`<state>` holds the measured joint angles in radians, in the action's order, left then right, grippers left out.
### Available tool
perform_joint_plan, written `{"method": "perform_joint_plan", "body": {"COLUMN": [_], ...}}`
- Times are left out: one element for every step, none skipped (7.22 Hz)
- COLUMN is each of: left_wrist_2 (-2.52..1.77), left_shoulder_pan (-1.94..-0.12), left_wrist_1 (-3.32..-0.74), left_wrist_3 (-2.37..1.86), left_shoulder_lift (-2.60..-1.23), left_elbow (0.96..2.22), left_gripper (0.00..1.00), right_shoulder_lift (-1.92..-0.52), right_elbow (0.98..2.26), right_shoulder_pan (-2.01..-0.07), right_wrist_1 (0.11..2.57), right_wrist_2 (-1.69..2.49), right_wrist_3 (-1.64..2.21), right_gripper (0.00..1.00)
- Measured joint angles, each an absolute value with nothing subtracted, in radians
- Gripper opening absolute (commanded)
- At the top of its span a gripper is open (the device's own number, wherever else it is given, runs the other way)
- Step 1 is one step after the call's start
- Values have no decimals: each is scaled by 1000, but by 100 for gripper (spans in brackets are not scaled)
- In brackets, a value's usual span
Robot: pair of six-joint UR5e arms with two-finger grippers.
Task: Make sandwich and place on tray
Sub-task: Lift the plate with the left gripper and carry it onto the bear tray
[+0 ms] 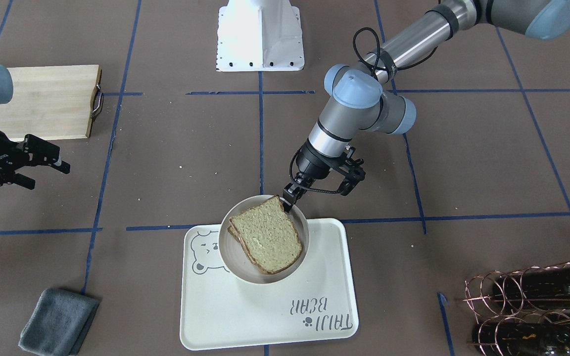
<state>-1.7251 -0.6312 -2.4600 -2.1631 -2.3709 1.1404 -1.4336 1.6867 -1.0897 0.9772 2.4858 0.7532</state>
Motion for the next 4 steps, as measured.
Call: {"method": "perform_joint_plan", "body": {"left_wrist_2": [-1724,-1724,-1725,-1725], "left_shoulder_pan": [-637,-642,-644,-645], "left_wrist_1": [-2468,-2471,-2473,-2475], "left_wrist_3": [-2168,-2168,-2163,-2152], "left_shoulder_lift": [-2396,-2409,-2415,-2418], "left_elbow": [1096,1071,1058,1051], "left_gripper": [5,28,29,30], "right_shoulder_lift": [-1441,-1445,-1446,-1446], "right_elbow": [1694,1697,1697,1698], "right_shoulder_pan": [-1083,-1077,-1073,-1071], "right_wrist_1": [977,977,978,978], "right_wrist_2": [2483,2480,2479,2479], "right_wrist_3": [754,754,755,755], "right_gripper": [100,100,100,100]}}
